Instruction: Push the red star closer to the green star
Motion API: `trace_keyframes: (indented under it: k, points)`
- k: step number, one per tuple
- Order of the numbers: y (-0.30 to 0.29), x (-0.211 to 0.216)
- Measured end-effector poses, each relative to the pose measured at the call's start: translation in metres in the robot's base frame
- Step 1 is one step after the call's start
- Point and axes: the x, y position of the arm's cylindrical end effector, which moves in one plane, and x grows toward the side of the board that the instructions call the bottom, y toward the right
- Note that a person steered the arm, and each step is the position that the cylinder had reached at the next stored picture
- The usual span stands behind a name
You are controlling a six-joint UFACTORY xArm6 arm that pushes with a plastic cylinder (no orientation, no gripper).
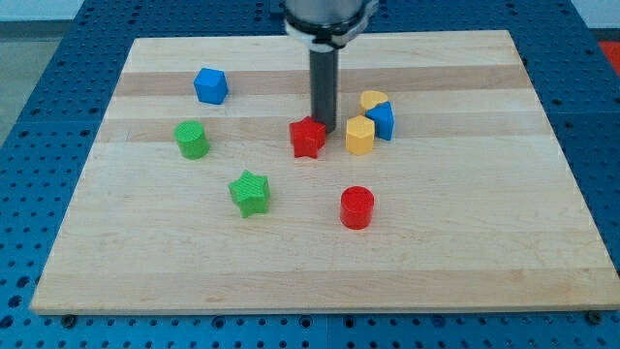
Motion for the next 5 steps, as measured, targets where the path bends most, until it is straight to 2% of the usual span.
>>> trace_keyframes:
  k: [1, 5]
  points:
    - [-0.020, 0.018]
    - [-0.037, 0.087]
